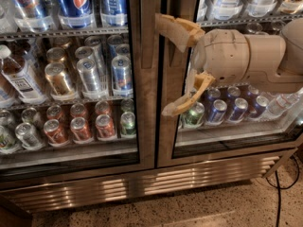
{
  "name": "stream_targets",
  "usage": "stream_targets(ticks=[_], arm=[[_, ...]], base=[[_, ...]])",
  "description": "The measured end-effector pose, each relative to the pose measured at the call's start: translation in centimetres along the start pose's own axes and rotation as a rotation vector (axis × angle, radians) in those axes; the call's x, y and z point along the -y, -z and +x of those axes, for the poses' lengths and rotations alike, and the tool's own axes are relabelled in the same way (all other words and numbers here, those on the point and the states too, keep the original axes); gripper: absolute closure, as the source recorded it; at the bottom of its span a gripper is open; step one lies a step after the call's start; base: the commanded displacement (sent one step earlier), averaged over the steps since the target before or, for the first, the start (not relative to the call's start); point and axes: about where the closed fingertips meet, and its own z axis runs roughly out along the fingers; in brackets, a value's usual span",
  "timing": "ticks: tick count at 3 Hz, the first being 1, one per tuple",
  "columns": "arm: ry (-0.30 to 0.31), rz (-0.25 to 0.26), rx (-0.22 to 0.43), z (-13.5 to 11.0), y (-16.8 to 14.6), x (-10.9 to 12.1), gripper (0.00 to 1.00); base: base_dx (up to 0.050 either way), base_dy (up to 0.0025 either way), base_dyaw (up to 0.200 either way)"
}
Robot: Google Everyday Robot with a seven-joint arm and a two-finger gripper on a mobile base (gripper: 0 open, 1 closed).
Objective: Open left fridge door
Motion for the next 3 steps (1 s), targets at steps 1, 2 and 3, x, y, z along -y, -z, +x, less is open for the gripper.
stream_targets(ticks=[1, 2, 3], arm=[[-0.002, -0.014, -0.002, -0.1, -0.3, -0.2, 0.00], [-0.002, -0.030, -0.002, -0.2, -0.8, -0.3, 0.00], [-0.003, -0.131, -0.003, -0.7, -4.2, -0.3, 0.00]], base=[[0.000, 0.00000, 0.000], [0.000, 0.00000, 0.000], [0.000, 0.00000, 0.000]])
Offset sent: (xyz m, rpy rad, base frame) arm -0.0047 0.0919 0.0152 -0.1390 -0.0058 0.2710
